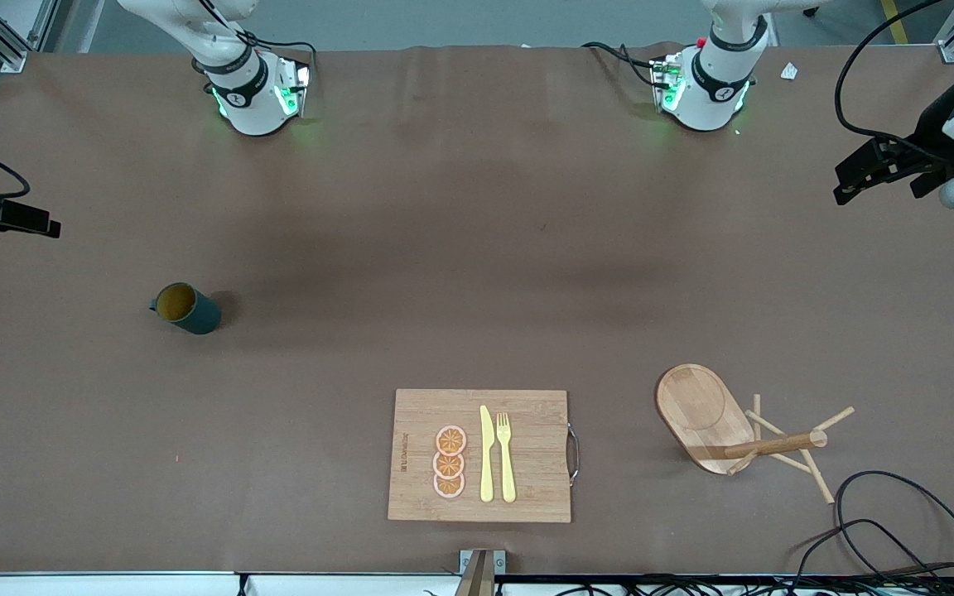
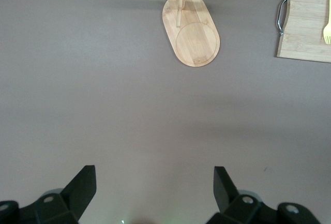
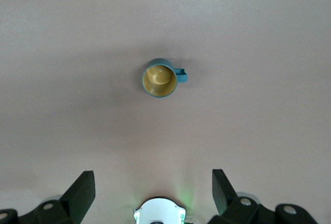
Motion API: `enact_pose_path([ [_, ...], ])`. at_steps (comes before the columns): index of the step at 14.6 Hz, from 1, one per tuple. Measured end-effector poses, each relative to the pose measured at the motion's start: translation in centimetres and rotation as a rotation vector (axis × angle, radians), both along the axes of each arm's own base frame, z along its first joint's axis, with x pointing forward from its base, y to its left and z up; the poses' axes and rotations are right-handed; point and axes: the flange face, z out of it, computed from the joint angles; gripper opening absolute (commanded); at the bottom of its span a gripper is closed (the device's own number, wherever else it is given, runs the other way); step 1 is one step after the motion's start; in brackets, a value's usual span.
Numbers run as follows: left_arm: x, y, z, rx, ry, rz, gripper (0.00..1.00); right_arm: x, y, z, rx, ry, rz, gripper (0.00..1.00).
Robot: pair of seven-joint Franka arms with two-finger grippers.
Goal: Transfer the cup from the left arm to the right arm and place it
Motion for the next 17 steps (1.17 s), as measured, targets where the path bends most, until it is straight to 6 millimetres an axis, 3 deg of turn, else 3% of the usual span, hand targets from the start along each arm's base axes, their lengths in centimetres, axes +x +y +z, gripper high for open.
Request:
enact_pose_path([
  [4,0.0,0.0,0.0,0.0,-0.001,0.0,1.0,-1.1,0.4,1.4,-0.002,0.012,-0.016,1.0],
  [9,0.0,0.0,0.0,0.0,-0.001,0.001,1.0,-4.0,3.1,4.5,-0.004,-0.039,0.017,1.0],
  [17,0.0,0.1,0.1,0.019,-0.006,-0.001,1.0,-8.3,3.1,5.2,-0.002,-0.099,0.014,1.0],
])
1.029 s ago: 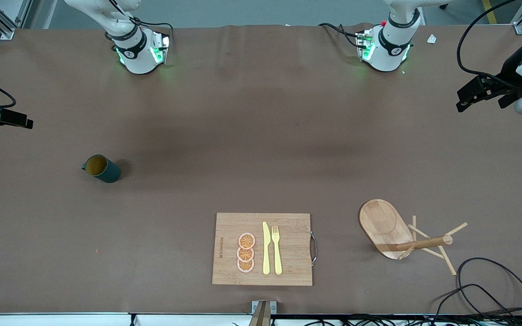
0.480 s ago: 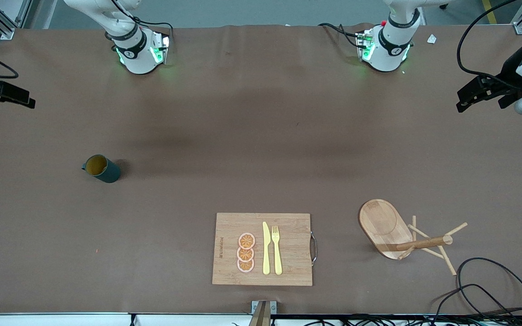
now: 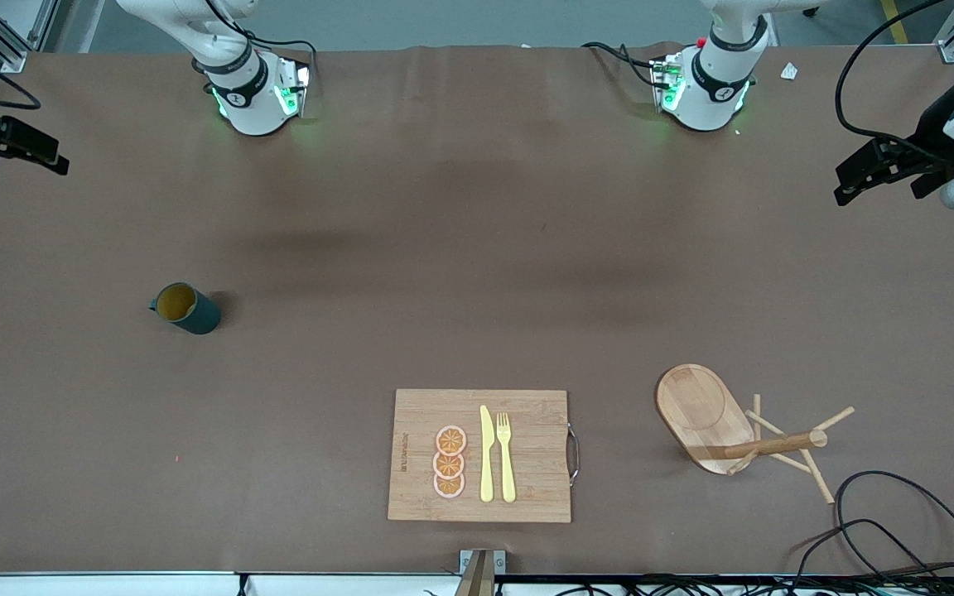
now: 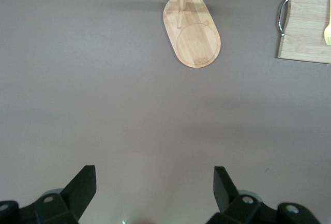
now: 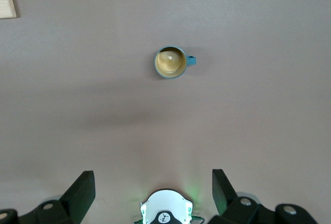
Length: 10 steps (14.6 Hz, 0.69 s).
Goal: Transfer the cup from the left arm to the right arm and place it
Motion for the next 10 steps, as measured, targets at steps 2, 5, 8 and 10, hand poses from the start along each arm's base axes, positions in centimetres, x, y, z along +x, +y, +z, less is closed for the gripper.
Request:
enact_pose_path([
  [2,-0.01,-0.08,0.06,0.033,-0.005,-0.006,1.0,-0.26,-0.12,0.31,0.0,-0.012,-0.003,1.0],
  [5,-0.05,-0.4,0.16,0.041,-0.008,-0.014,1.0,-0.17,-0.17,0.37,-0.001,-0.026,-0.003,1.0],
  [8,-0.05,-0.44,0.28,0.04,-0.01,-0.015,1.0,-0.06,-0.15,0.5,-0.001,-0.037,-0.003,1.0],
  [10,-0.09,-0.76,0.27,0.028,-0.009,-0.019,1.0,0.04,-0.09,0.64,-0.002,-0.049,-0.002,1.0],
])
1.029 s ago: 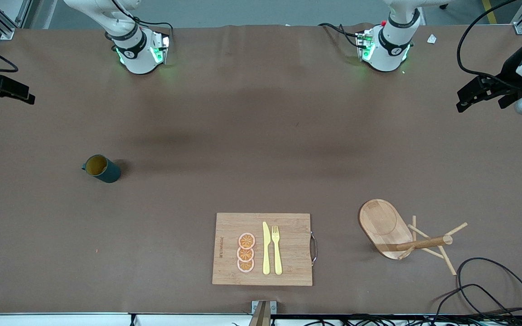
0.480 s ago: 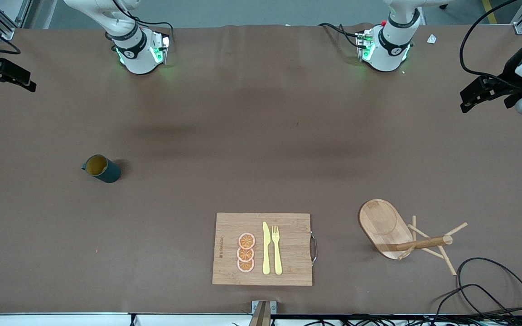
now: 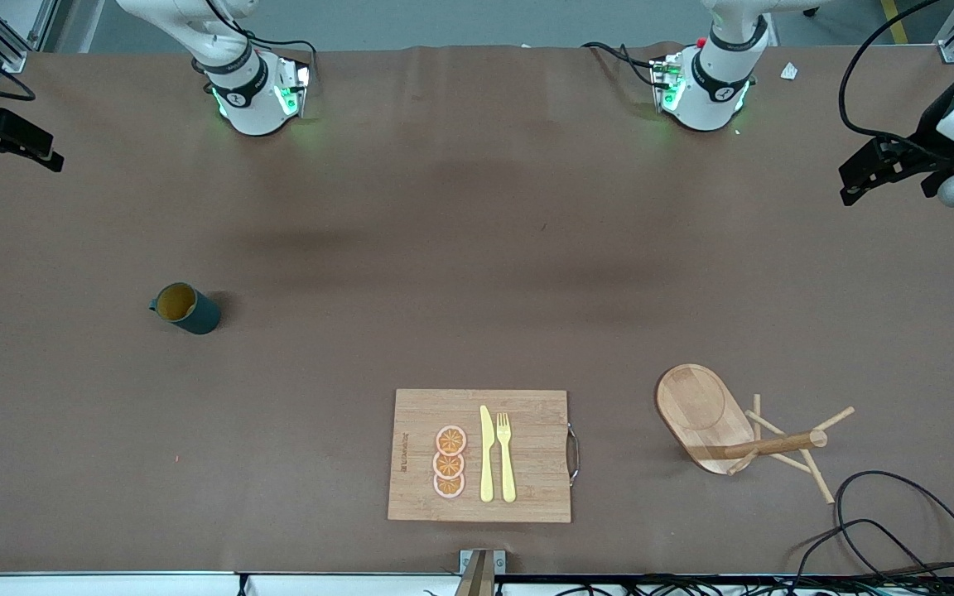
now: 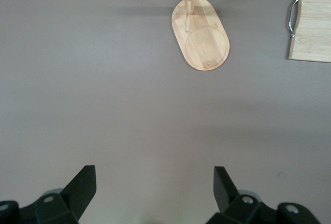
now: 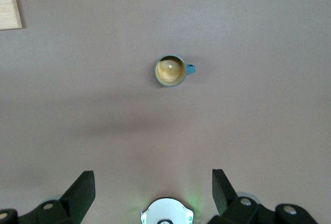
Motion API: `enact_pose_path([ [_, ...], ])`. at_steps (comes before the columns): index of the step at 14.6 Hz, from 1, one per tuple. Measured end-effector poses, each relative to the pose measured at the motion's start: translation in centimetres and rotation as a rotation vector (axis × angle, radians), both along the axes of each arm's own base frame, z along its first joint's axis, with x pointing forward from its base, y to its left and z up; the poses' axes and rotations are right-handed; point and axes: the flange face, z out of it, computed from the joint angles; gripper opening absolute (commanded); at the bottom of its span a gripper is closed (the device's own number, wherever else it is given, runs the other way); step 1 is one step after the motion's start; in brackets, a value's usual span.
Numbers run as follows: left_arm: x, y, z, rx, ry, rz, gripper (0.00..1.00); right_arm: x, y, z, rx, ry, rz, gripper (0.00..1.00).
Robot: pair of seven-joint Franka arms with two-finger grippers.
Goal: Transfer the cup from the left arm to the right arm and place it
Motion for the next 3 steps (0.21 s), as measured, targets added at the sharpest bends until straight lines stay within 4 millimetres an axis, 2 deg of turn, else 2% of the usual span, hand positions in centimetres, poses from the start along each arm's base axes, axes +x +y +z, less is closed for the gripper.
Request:
enact_pose_path([
  [3,-0.06,-0.44,-0.04,-0.033,0.006,-0.003,1.0,0.21,0.0,0.27,-0.002,-0.022,0.0,1.0],
])
